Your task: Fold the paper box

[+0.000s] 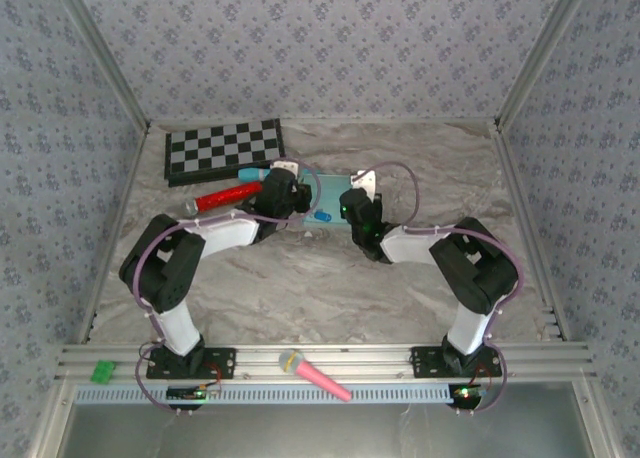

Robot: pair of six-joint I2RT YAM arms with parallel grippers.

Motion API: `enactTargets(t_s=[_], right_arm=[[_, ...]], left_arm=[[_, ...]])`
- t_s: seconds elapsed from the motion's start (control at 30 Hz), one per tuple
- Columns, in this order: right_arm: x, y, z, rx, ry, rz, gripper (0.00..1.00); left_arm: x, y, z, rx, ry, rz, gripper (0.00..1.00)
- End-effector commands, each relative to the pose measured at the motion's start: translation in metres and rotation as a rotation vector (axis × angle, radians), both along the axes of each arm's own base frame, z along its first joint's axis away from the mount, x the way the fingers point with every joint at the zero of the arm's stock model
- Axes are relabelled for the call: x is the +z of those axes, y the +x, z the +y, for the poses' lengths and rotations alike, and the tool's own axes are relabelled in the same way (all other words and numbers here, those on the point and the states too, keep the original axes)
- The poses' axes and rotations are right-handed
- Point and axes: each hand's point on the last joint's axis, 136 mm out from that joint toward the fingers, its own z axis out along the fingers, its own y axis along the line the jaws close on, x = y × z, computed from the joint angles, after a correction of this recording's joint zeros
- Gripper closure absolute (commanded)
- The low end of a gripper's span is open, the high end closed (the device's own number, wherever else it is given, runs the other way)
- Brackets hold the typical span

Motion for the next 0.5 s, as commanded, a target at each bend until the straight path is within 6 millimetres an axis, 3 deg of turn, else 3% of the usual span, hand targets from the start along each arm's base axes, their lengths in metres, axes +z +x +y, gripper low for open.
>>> enactTargets(t_s=[0.0,0.47], right_arm=[[-0.018,-0.01,-0.002,-0.003,-0.053,0.034,0.93],[-0.032,-0.024,0.0,-0.016,-0.085,0.046,0.92]], left_arm=[[-0.002,-0.015,-0.004,-0.023,-0.009,0.023,0.86],[-0.016,-0.031,0.001,-0.026,0.023,0.029,0.86]])
